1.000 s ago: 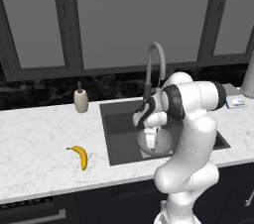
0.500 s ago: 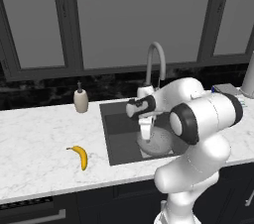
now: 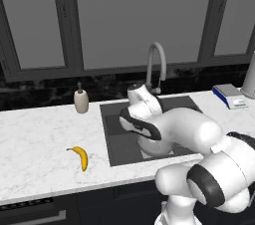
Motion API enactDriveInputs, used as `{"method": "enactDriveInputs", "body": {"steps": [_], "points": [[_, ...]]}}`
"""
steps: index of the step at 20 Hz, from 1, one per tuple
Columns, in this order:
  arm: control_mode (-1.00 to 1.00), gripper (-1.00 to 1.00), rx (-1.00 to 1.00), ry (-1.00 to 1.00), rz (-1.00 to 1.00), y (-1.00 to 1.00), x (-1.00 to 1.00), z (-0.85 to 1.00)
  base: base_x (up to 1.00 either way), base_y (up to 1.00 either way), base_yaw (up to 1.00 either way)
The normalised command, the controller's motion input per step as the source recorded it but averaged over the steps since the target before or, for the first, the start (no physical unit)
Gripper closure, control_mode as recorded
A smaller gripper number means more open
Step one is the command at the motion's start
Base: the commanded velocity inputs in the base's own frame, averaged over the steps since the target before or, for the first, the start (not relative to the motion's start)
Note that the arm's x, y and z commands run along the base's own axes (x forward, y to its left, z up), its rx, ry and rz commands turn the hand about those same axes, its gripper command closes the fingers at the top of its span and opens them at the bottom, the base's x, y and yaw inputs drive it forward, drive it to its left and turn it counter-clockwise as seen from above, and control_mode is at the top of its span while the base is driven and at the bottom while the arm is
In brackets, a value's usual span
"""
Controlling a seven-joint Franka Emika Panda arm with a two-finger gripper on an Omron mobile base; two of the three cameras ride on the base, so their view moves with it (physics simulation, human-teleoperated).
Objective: Put the colander in the sink, put the banana in the colander, and turn on the sink faucet and pour water over the colander.
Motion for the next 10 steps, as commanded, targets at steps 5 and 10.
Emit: {"method": "enactDriveInputs", "body": {"steps": [5,10], "points": [[-1.00,-1.00,-0.03,-0.11,0.92,0.10,-0.40,0.43,0.00,0.00,0.00],[-1.00,-1.00,0.00,0.00,0.98,0.23,-0.22,0.48,0.00,0.00,0.00]]}}
